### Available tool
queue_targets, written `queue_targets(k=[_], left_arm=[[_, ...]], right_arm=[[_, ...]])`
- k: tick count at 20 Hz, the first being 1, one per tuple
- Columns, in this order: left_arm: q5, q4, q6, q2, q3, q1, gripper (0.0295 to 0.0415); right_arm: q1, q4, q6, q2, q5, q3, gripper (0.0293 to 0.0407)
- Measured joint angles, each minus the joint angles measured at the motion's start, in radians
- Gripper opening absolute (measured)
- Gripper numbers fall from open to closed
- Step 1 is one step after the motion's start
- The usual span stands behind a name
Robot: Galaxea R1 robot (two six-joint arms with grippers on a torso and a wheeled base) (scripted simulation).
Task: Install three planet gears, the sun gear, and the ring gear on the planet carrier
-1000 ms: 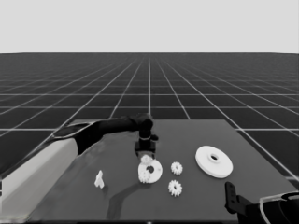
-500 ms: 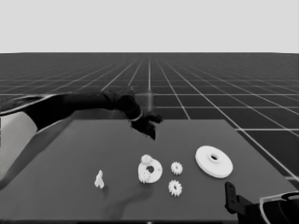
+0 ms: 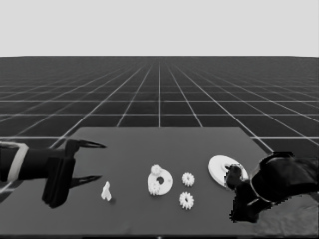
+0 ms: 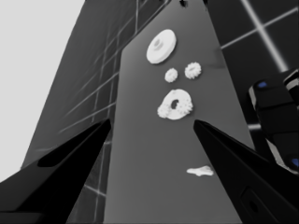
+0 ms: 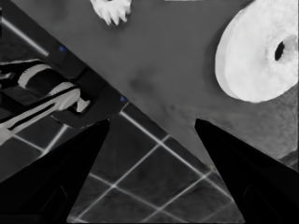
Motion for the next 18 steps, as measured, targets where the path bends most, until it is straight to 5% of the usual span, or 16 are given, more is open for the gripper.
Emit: queue_targets(k=[1,2,5,9,10,12,18], left_arm=[[-0.001,0.0,0.002,-0.002,0.002,0.0,0.0385],[-0.002,0.001,0.004,-0.003,0.003,0.0,0.0385],[-0.003,0.001,0.005,-0.004,0.004,-0.001,0.0385],[-0.003,0.001,0.005,-0.005,0.004,-0.001,0.0385],[-0.003,0.001,0.005,-0.005,0.004,-0.001,0.0385],[-0.003,0.001,0.005,-0.005,0.004,-0.001,0.0385],[-0.003,0.001,0.005,-0.005,0.004,-0.001,0.0385]], right_arm=[[0.174,0.21,0.322,0.277,-0.023,-0.261,0.0393],[0.202,0.273,0.413,0.399,-0.011,-0.479,0.0389],[0.208,0.328,0.473,0.533,-0.007,-0.774,0.0385],[0.206,0.339,0.479,0.567,-0.008,-0.853,0.0385],[0.065,0.17,0.483,0.567,0.041,-0.851,0.0385],[-0.13,0.017,0.439,0.595,0.099,-0.938,0.0385],[-0.206,-0.042,0.392,0.628,0.146,-1.034,0.0385]])
